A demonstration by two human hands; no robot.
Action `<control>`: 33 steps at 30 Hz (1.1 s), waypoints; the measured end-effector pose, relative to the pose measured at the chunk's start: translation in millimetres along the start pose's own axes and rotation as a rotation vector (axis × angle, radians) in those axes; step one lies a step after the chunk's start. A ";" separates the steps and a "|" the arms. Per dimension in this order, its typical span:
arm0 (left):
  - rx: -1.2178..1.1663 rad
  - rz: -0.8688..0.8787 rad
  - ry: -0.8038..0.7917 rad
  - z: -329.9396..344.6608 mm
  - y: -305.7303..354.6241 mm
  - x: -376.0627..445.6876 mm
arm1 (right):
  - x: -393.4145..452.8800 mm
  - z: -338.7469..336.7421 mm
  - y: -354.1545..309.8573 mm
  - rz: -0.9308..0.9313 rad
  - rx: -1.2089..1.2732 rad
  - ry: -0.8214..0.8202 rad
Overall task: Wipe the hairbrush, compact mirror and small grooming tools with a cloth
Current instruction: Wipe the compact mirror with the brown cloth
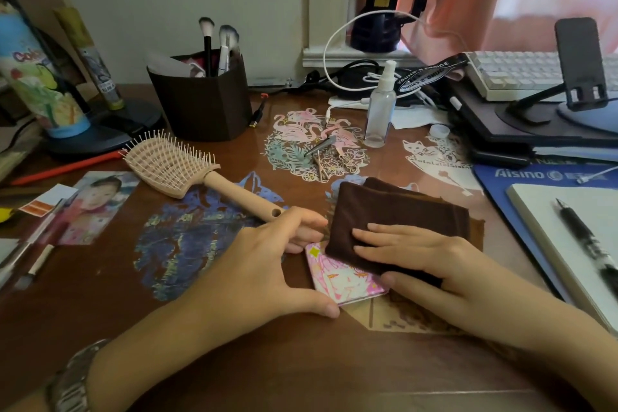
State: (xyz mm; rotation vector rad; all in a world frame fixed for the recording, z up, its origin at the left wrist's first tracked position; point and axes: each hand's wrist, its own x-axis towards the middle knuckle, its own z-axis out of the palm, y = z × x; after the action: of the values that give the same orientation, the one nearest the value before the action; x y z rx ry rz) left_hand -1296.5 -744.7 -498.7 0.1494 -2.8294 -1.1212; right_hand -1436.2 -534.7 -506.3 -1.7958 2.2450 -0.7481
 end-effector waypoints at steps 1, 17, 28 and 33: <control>0.004 -0.007 0.003 0.6 -0.1 1.6 | 0.0 0.6 -0.4 0.002 -0.003 0.003; -0.212 -0.013 0.058 19.8 4.8 33.7 | 7.0 5.0 -3.4 0.018 -0.118 0.034; -0.236 -0.011 0.088 21.8 -1.9 35.3 | 16.6 7.3 -2.7 -0.004 -0.156 0.032; -0.234 -0.015 0.081 21.2 -2.4 33.2 | 10.4 3.7 1.2 0.006 -0.197 0.045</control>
State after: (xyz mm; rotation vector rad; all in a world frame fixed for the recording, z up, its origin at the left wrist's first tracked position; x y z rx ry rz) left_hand -1331.9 -736.3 -514.0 0.1924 -2.6066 -1.4041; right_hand -1438.3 -545.4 -508.2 -1.8723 2.4286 -0.5896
